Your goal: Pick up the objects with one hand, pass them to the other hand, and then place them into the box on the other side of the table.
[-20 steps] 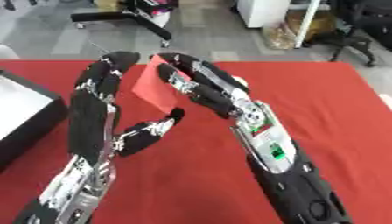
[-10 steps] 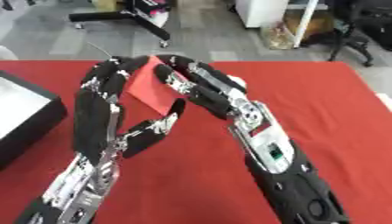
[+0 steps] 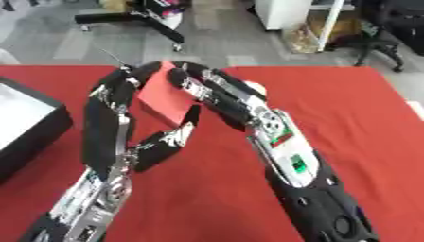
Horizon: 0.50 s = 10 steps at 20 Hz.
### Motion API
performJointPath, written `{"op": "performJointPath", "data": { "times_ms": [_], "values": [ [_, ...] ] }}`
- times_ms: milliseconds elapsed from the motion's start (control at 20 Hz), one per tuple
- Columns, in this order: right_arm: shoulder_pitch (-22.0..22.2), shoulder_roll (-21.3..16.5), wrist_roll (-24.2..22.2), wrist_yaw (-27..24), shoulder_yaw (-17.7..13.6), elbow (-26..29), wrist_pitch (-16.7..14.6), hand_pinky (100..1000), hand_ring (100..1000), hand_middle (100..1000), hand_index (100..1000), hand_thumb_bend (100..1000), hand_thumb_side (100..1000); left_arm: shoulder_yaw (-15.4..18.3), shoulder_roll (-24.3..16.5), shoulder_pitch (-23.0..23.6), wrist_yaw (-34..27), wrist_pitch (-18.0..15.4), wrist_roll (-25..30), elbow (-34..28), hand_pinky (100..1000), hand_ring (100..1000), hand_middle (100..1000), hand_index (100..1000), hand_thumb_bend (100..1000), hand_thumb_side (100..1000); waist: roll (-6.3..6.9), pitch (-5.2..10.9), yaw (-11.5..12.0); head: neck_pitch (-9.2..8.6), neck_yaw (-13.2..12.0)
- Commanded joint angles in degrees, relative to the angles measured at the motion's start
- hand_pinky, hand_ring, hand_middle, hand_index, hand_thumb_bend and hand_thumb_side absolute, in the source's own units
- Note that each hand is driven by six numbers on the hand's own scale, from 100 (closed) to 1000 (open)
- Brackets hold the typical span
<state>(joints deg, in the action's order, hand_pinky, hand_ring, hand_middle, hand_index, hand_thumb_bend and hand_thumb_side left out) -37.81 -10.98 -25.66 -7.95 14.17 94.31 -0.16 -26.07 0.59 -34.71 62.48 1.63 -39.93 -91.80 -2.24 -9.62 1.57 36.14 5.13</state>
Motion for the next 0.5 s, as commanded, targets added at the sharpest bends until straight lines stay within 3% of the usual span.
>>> {"op": "performJointPath", "data": {
  "times_ms": [50, 100, 300, 500],
  "values": [
    [-0.61, -0.47, -0.94, -1.03, -0.48, 1.4, -0.92, 713, 454, 459, 878, 100, 946, 0.81, -0.09, -0.6, -1.04, 0.04, -0.68, -0.51, 540, 452, 465, 580, 100, 388, 0.04, 0.69, -0.04, -0.46, -0.04],
    [-0.64, -0.52, -0.97, -1.06, -0.69, 1.46, -1.23, 722, 481, 521, 878, 100, 1000, 0.98, -0.2, -0.45, -1.18, 0.12, -0.75, -0.42, 539, 451, 465, 580, 100, 392, 0.05, 0.7, -0.05, -0.44, -0.08],
    [-1.15, -1.09, 0.79, -1.19, -2.3, 2.39, -3.26, 782, 607, 724, 886, 100, 1000, 2.0, -0.9, 0.57, -1.85, 0.74, -0.77, 0.32, 538, 449, 465, 581, 100, 413, 0.12, 0.78, -0.09, -0.32, -0.07],
    [-2.22, -3.05, 4.34, -1.02, -4.43, 4.45, -5.64, 817, 668, 796, 894, 100, 1000, 3.58, -1.87, 1.95, -2.54, 1.79, -1.33, 1.1, 539, 448, 464, 581, 100, 421, 0.25, 0.91, 0.02, -0.16, 0.22]
  ]
}}
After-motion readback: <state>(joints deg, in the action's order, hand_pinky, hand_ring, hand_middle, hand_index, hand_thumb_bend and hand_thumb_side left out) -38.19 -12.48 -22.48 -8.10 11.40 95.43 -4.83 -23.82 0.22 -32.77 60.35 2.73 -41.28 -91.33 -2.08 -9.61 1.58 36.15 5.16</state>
